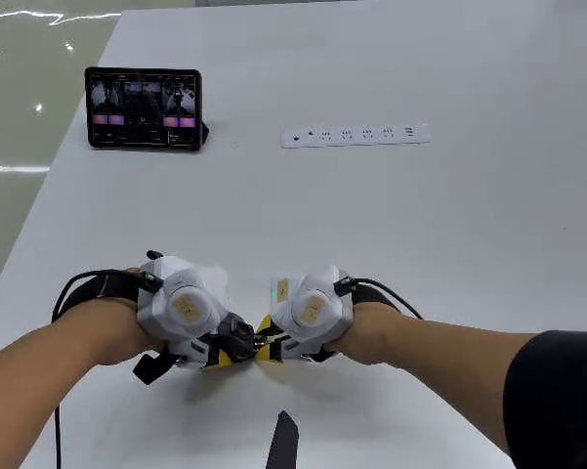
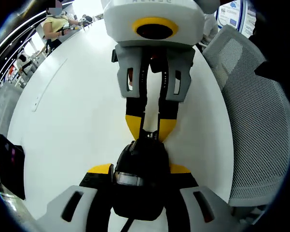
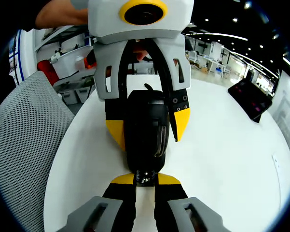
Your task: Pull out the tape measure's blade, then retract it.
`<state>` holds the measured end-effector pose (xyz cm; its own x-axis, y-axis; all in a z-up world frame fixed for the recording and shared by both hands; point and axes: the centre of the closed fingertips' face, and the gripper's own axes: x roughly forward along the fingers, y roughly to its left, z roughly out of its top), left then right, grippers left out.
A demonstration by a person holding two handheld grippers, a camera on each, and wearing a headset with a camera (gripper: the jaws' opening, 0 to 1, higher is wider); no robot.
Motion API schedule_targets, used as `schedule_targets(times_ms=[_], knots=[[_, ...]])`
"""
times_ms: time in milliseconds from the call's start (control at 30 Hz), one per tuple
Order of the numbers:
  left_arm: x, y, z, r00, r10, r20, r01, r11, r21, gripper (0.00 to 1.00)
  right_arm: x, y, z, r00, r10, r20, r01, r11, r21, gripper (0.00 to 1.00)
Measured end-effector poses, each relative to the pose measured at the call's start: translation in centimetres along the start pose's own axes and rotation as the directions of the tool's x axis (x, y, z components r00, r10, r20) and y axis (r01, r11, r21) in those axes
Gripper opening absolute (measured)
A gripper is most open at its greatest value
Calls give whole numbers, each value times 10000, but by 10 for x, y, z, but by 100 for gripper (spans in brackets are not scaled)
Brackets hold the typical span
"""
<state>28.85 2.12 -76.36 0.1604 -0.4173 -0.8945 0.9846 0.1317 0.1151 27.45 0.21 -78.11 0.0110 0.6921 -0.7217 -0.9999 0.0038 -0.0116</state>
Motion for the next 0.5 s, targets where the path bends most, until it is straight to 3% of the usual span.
schedule_targets(times_ms=[500], knots=[[-1, 0, -1, 9999, -75, -145, 75, 10000, 64, 36, -8, -3, -9, 9999, 120, -96, -119, 9998, 135, 9]])
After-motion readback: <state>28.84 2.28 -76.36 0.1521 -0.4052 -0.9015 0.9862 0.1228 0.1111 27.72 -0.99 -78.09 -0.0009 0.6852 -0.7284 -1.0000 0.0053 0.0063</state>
